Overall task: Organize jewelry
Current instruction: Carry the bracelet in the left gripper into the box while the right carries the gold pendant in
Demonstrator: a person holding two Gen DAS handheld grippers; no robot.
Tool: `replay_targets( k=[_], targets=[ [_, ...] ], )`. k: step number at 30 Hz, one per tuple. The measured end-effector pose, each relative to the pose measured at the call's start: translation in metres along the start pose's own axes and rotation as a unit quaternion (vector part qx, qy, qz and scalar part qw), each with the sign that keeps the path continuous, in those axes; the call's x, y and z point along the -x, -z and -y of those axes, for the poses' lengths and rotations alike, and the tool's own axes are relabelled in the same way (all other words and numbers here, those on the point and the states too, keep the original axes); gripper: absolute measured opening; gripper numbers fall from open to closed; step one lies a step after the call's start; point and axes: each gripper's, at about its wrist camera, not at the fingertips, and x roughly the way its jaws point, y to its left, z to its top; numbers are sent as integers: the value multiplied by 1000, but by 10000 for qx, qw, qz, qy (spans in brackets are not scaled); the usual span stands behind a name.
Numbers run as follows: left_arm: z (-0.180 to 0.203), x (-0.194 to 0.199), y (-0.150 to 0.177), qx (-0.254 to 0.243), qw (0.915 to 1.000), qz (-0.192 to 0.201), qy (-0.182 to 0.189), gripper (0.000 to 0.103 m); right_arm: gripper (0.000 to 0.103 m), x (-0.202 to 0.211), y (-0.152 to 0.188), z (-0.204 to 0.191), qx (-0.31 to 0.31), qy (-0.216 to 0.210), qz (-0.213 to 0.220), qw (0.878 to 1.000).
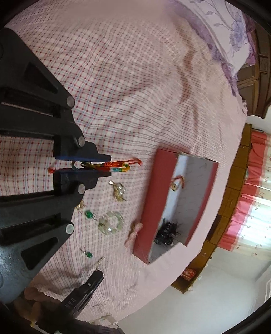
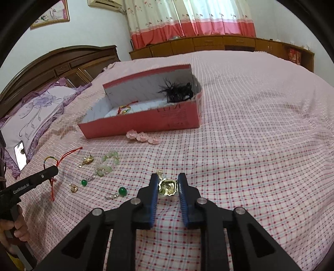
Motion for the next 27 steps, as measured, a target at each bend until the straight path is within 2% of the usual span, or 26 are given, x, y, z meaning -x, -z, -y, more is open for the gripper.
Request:
replay_targets(
  k=[15,27],
  targets=[
    [14,36,-35,-94,9977,641,222,0,21,42,-29,-15,104,-209,638,9977],
    [28,34,-68,-294,9932,1087,289,0,21,53,-58,-27,249,-308,987,9943]
  ],
)
